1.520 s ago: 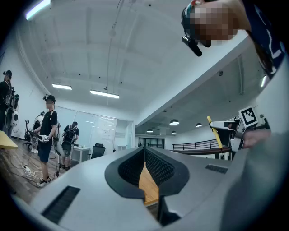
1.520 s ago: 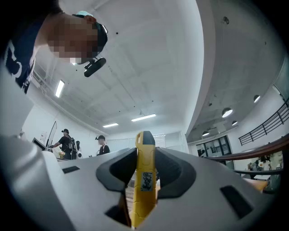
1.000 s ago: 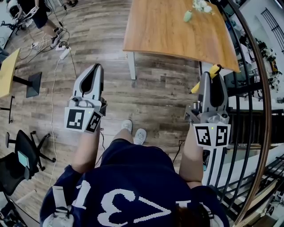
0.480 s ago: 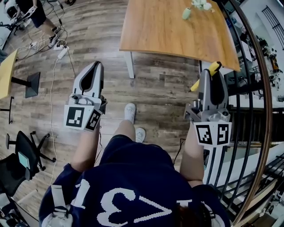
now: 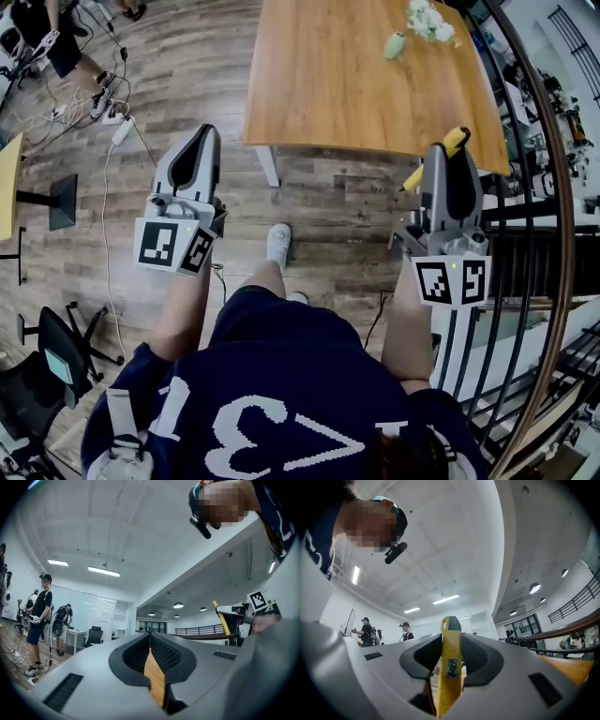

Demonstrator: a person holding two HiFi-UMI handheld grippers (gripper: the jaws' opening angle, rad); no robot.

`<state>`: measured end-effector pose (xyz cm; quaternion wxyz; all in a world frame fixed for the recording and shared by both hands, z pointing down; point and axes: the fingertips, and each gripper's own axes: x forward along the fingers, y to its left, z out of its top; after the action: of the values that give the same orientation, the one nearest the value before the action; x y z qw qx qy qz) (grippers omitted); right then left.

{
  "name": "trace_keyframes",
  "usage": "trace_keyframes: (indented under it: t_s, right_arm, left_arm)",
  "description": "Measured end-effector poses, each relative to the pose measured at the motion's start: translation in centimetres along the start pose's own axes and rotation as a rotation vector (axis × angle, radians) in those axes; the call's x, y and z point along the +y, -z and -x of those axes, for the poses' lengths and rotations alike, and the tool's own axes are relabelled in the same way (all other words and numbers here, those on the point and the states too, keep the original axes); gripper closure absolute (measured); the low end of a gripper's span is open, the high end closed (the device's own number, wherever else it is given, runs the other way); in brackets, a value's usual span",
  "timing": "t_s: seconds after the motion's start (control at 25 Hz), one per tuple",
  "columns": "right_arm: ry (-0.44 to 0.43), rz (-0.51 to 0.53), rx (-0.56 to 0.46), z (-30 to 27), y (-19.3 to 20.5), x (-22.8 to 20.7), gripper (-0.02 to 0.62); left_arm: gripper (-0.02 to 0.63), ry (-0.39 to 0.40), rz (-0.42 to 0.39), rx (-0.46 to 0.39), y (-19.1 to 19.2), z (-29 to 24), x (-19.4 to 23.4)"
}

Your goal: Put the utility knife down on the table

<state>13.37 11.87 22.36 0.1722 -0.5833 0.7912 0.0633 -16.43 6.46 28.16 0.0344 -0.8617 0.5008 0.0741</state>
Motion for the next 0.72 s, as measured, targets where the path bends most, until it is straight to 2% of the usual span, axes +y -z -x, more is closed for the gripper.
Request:
trace_keyframes:
  t_s: [0.36,0.72]
  right_arm:
    - [0.025,0.012,-0.021,-11.5,2.7,-2.6,0.456]
    - [0.055,0.019,0.008,-16.4,4.9,-4.8,0.456]
  left_arm:
    - [0.583,0.052,-0.002,-0.008,0.5,-11.6,6.7]
    - [0.583,0.083,0.025,0.014,2.4,-17.6,9.1]
